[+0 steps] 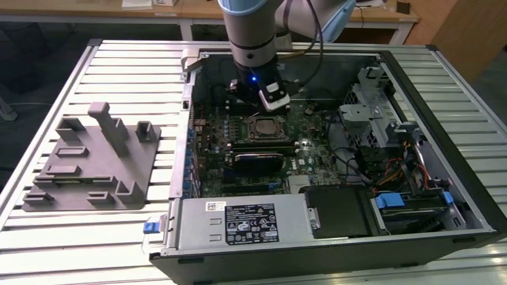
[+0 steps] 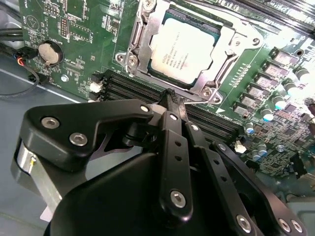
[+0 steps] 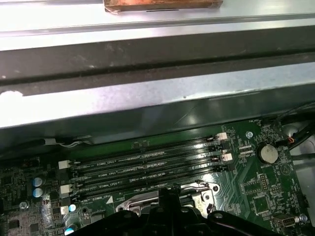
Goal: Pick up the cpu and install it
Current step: 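Install the first cpu locking lever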
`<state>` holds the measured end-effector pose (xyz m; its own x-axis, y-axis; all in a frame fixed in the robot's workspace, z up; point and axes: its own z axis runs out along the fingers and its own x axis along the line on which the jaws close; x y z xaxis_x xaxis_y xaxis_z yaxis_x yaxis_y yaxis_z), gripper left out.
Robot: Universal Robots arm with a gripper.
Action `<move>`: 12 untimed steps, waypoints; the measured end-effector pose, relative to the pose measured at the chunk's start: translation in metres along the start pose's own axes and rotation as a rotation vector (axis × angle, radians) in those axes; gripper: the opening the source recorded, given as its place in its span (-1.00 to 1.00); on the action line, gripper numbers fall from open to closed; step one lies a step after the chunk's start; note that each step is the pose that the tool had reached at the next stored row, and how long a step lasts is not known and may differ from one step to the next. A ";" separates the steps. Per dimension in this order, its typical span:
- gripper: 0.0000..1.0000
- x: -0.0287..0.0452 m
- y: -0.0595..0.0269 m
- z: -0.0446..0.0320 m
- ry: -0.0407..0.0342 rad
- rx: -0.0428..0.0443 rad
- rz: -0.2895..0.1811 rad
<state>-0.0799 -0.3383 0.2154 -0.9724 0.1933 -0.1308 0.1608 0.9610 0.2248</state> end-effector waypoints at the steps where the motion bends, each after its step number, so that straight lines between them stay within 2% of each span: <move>1: -0.79 -0.0002 0.0001 0.0004 -0.0003 0.0001 0.001; 12: -0.79 -0.0028 0.0033 0.0042 -0.0052 0.0030 0.023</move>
<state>-0.0759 -0.3348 0.2125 -0.9676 0.2162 -0.1308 0.1834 0.9570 0.2249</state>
